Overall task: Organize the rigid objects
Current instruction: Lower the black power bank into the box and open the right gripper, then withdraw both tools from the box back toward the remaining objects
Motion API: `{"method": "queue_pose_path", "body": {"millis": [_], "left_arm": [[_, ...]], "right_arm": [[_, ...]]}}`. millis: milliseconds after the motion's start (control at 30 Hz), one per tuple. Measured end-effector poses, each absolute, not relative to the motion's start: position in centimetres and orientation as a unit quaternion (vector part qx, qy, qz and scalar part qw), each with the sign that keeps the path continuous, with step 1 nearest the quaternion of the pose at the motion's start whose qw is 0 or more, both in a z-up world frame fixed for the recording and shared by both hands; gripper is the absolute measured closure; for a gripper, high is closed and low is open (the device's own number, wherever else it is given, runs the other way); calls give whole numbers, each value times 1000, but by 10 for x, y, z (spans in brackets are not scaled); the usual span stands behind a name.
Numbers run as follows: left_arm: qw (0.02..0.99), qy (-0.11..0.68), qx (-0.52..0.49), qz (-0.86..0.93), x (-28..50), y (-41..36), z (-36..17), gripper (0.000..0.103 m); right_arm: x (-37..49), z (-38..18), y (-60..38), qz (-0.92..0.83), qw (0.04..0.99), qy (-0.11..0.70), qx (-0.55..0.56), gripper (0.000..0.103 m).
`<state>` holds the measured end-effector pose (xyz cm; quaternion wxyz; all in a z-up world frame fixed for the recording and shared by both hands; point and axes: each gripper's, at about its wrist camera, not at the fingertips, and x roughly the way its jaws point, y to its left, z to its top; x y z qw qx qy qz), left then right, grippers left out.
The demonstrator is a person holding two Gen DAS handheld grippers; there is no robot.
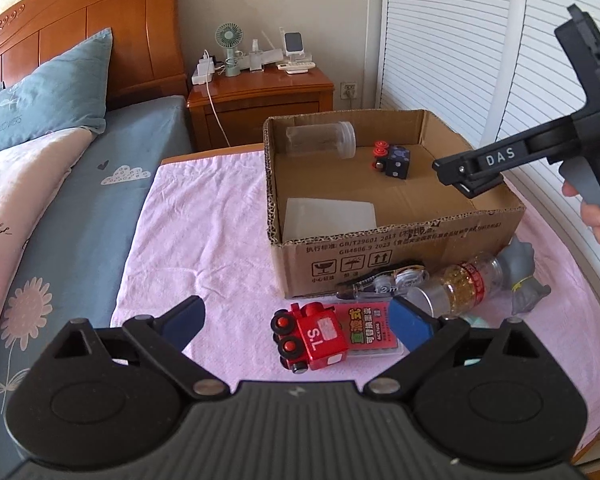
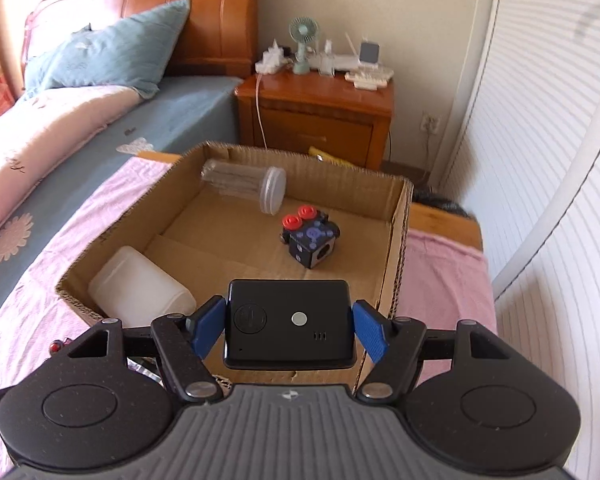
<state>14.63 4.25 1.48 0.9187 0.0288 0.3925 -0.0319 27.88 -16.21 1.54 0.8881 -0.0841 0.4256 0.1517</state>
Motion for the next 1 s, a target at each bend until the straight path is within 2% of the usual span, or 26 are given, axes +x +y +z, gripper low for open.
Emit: {"method": "queue_pose_path", "body": {"millis": [167, 233, 300, 400, 700, 1000], "left_arm": [[919, 393, 21, -25, 145, 49, 15, 5], [918, 395, 18, -25, 145, 51, 14, 5], [918, 396, 18, -25, 145, 51, 13, 5], [916, 399, 18, -26, 145, 50, 11, 5], [909, 415, 21, -29, 142, 49, 4, 5], [903, 428, 28, -25, 137, 47, -2, 5]], "right_arm": [[282, 5, -160, 130, 894, 421, -77, 29], [282, 8, -162, 123, 898, 416, -71, 20], [277, 16, -165, 125, 904, 405, -60, 7], [265, 28, -169, 129, 911, 389, -49, 0], [215, 37, -174, 148, 916, 370, -52, 0], [181, 3, -199, 143, 912, 380, -62, 0]]}}
